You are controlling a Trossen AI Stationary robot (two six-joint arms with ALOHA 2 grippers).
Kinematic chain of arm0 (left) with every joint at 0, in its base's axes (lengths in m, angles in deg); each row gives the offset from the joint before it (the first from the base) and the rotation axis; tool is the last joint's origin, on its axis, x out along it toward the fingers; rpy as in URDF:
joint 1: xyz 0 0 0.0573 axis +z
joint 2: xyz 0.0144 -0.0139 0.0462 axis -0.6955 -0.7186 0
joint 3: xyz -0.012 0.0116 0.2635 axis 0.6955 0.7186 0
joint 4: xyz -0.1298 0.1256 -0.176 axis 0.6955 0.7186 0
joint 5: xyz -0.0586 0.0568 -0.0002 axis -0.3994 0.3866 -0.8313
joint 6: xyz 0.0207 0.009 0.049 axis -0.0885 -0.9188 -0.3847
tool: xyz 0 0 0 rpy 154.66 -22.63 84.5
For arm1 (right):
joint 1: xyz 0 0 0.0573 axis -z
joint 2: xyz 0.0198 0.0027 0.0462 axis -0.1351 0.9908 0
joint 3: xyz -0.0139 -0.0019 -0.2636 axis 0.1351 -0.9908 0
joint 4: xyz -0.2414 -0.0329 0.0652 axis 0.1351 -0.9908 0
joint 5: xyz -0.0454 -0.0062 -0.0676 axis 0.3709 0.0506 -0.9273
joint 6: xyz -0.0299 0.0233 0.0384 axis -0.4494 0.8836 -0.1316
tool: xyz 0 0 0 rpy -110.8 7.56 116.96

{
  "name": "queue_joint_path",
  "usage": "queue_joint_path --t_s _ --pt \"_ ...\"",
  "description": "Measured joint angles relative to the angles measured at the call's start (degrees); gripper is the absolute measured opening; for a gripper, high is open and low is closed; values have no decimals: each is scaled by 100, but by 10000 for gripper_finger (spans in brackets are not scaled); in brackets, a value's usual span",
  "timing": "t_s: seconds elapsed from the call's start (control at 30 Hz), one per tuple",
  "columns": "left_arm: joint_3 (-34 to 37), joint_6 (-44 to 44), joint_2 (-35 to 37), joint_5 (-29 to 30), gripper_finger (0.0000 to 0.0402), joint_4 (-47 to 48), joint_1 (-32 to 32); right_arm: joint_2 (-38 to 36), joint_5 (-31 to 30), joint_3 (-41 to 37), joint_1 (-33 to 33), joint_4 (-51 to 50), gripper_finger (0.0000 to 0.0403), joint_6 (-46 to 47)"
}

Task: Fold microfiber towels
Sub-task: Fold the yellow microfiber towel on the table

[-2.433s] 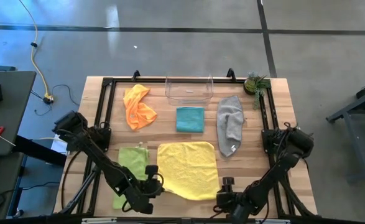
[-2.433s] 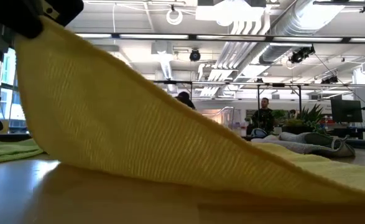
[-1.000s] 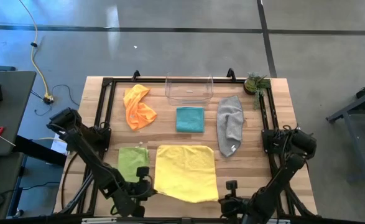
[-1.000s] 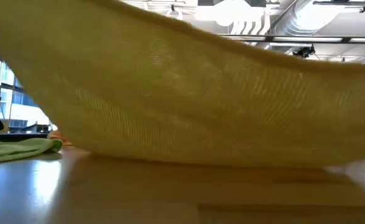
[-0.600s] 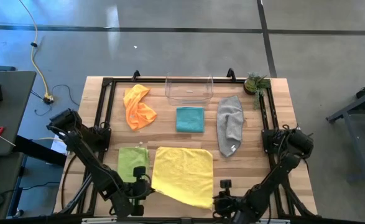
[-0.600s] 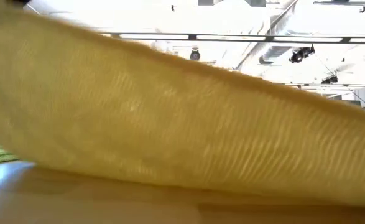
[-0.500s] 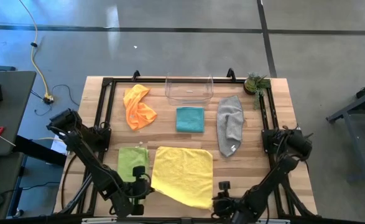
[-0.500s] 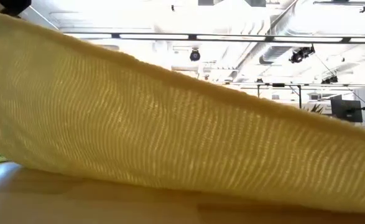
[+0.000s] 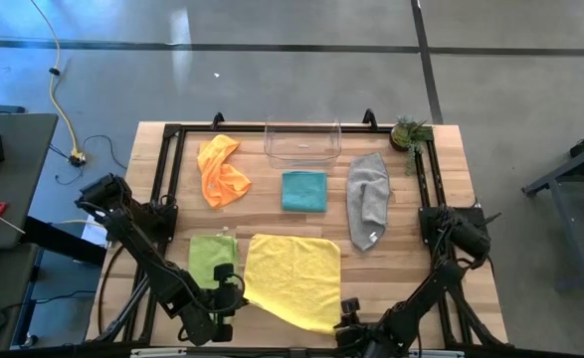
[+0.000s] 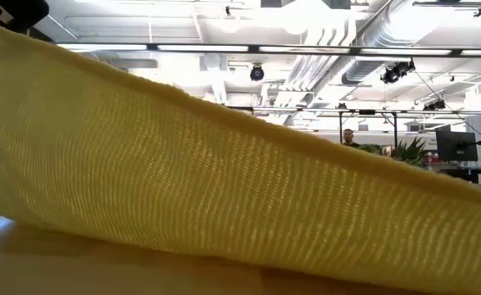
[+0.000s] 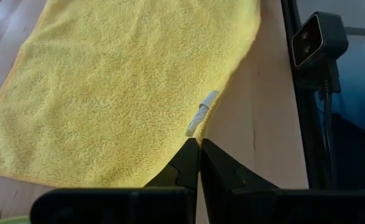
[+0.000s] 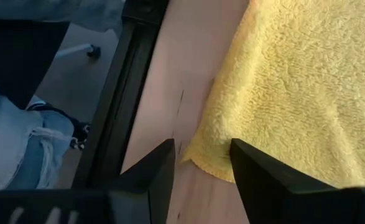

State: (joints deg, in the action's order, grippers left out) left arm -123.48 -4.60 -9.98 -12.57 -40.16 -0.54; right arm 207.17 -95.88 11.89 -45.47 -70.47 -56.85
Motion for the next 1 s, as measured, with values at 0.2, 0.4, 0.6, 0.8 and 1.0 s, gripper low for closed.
queue_joint_path --t_s 0.2,0.4,0.6,0.8,1.0 --pt "0 -59 1 -22 0 9 13 2 86 10 111 -64 124 207" --pt "0 98 -1 -15 0 190 39 1 225 13 159 -145 60 640" --pt "-1 373 1 52 0 478 200 -181 301 -8 153 -314 9 1014" --pt "0 338 1 66 0 331 279 -726 306 -7 70 -812 5 1642" --pt "-2 237 1 592 0 221 163 -1279 -183 0 29 -1458 7 2175"
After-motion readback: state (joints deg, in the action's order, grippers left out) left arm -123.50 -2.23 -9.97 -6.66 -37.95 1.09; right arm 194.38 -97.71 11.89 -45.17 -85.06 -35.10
